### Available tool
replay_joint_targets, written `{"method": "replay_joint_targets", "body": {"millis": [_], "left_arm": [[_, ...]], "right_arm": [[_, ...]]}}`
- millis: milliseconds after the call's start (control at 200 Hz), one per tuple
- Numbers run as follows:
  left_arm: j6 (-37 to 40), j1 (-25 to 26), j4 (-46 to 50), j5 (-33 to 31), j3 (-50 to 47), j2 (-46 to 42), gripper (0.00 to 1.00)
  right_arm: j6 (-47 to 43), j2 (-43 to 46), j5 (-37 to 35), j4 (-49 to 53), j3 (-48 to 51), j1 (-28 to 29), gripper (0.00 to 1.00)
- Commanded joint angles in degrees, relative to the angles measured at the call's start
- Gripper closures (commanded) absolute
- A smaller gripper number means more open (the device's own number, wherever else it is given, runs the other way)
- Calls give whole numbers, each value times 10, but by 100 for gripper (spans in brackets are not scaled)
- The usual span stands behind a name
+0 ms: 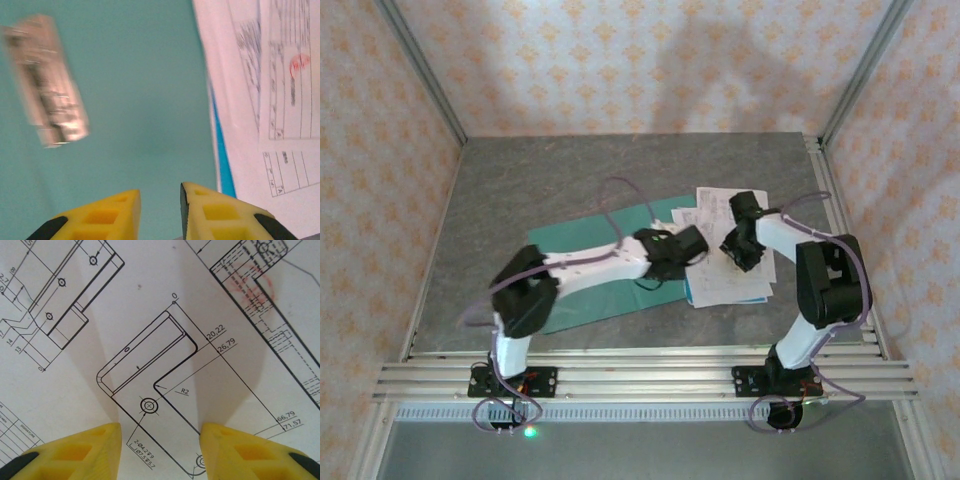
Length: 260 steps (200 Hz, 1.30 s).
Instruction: Put the files into the folder
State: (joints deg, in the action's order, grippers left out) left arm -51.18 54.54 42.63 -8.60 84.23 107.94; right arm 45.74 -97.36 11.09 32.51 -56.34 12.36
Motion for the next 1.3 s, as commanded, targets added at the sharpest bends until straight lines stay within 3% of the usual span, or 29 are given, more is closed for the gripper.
{"method": "replay_joint_targets", "body": {"millis": [0,130,270,455,671,841,986,1121,1296], "left_arm": [[-29,-55,14,-26,-89,-59,73],[-16,-137,-29,7,-195,-100,75],[21,-189,-61,29,-236,-100,77],[58,-201,-101,65,-214,-38,80],[77,-200,-99,57,-160,11,80],[91,-196,-83,49,-134,-7,80],[73,-165,-60,38,-114,-69,74],[51,-137,-94,93,-88,-86,60],[38,-124,-153,183,-11,-8,49]], "right_arm": [[38,-37,12,7,-7,37,54],[49,-54,4,18,-42,71,54],[61,-73,2,21,-69,101,54],[67,-81,-1,28,-89,120,55],[43,-2,-37,61,-98,116,52],[2,56,-43,86,-109,84,46],[-40,84,-1,59,-85,15,42],[-90,60,83,29,-71,-66,41],[-150,-5,120,47,-111,-105,41]]}}
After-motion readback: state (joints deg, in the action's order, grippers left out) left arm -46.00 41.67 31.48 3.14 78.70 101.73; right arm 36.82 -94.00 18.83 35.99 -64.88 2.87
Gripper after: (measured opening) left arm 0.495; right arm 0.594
